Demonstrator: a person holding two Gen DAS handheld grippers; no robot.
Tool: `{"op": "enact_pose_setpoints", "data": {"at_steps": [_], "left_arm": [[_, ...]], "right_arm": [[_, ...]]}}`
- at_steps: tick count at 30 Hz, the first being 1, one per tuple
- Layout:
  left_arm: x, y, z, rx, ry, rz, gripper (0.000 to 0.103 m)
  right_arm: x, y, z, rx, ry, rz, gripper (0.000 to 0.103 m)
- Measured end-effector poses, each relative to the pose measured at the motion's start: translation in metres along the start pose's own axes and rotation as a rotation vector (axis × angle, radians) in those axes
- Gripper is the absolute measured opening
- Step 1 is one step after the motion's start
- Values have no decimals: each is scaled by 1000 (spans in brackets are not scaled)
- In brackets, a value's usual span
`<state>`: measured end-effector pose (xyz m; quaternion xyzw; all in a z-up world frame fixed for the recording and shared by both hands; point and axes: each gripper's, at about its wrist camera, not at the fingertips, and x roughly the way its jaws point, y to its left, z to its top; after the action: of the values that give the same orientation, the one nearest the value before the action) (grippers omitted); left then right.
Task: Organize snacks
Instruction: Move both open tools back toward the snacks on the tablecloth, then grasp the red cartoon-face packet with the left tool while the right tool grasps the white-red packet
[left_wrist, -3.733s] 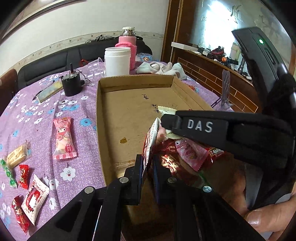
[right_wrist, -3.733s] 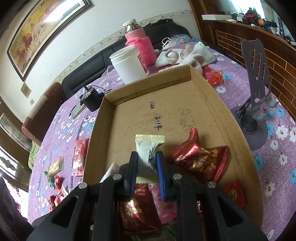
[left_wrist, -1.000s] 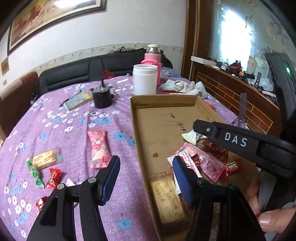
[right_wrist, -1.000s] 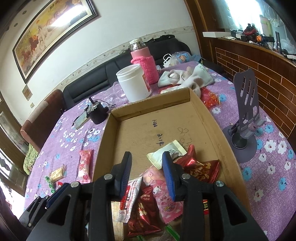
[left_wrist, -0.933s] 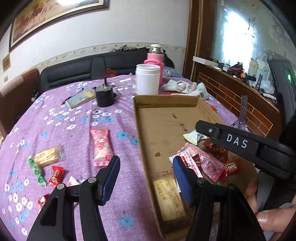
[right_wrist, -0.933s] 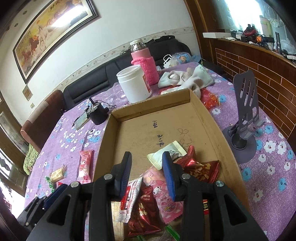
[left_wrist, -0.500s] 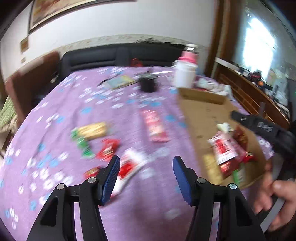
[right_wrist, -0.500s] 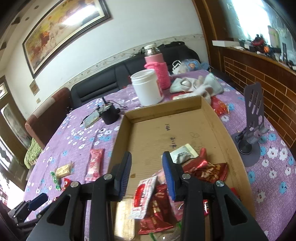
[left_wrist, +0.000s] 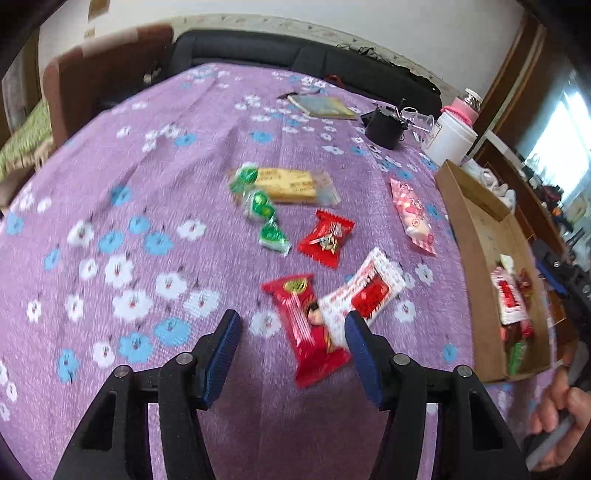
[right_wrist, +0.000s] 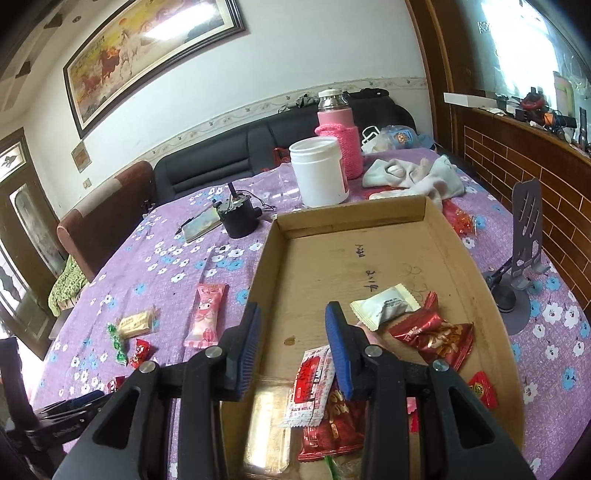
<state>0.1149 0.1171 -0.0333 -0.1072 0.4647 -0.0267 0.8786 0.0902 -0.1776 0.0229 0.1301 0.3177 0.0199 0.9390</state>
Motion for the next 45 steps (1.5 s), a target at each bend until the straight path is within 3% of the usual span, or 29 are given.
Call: {"op": "enact_pose_setpoints", "data": {"at_steps": [2,4,8,12,17,20,22,28,32,38,40,43,45], "left_arm": [[4,-4,2,32,-14,56,30],[5,0,4,44,-26,89,21],[5,21,10,38,-59,174,21],[5,49,17,-1,-92,258,21],[6,58,19,-21,-106,286,22],[6,56,19,-12,-108,302,22],[6,58,19,-26,-106,292,22],[5,60,19,-47,-107,290,23],[5,61,19,-53,-105,289,23],[6,60,19,-56,-104,293,23],[6,60,19,-55,-106,295,23],[6,60,19,-51,-106,298,23],[7,59,19,-50,-107,301,23]], "right_arm": [[-1,1,0,-2,-3,5,35],[-3,4,0,-8,-7,21,35],[-4,13,-2,-32,-5,64,35],[-6,38,-9,-93,41,172,35],[13,89,-30,-93,248,365,35],[35,108,-44,-6,381,373,35],[46,114,-47,38,425,381,35],[67,142,-50,14,474,268,35],[75,153,-55,-1,499,202,42],[92,161,-58,-36,479,92,43],[98,169,-57,-110,462,53,43],[103,184,-61,-317,434,23,43],[99,180,-63,-337,426,42,43]]}}
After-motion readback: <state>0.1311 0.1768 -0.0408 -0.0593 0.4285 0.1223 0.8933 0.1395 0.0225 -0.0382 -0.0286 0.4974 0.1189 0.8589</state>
